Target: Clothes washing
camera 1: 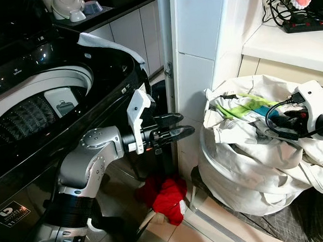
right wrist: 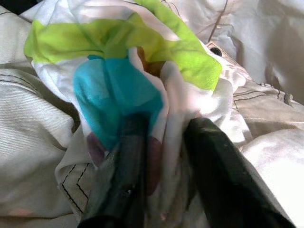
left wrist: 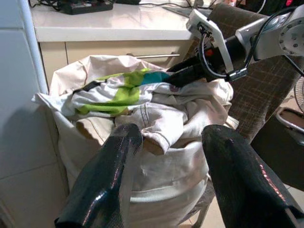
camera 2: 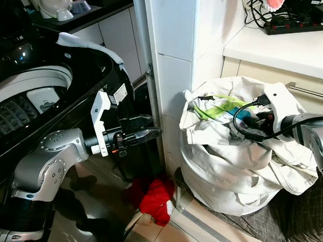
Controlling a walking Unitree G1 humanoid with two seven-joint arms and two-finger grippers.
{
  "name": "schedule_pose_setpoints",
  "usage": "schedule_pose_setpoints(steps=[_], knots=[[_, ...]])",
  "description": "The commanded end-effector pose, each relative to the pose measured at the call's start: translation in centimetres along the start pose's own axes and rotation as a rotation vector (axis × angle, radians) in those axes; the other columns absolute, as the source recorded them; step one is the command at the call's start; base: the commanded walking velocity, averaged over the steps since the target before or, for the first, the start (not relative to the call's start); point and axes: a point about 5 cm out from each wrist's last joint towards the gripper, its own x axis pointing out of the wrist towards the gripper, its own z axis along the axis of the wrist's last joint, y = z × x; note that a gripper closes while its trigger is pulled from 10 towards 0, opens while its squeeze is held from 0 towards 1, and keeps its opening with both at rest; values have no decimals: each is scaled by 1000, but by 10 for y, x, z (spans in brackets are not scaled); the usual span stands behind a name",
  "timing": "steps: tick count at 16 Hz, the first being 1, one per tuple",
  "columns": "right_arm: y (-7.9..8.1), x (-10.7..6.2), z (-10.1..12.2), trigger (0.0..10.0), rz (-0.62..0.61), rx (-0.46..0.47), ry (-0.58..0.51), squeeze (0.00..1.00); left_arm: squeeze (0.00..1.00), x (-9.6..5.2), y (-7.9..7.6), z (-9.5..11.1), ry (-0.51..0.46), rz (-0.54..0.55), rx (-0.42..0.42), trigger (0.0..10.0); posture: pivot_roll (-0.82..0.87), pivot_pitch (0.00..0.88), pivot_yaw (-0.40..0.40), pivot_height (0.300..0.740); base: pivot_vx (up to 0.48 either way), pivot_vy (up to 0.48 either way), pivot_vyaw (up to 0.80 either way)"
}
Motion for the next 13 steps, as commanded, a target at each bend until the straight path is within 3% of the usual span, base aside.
schedule_pose_setpoints(steps=[1, 6, 7, 10, 13], knots=[[-5, -6, 10, 0, -3, 24, -26, 0, 0, -1, -2, 3, 6, 1, 13, 10000, -108, 0, 89, 740, 0, 0, 0], [-6, -13, 30, 0, 30, 89, -145, 0, 0, -2, 3, 4, 3, 39, 22, 10000, -112, 0, 93, 740, 0, 0, 0], [-5, -18, 47, 0, 45, 114, -250, 0, 0, -2, 7, 6, -14, 79, 29, 10000, -113, 0, 94, 740, 0, 0, 0], [-6, -27, 70, 0, 47, 130, -358, 0, 0, -1, 12, 10, -41, 123, 39, 10000, -112, 0, 93, 740, 0, 0, 0], [4, -66, 134, 0, 93, 81, -616, 0, 0, 1, 18, 25, -124, 182, 73, 10000, -110, 0, 92, 740, 0, 0, 0]])
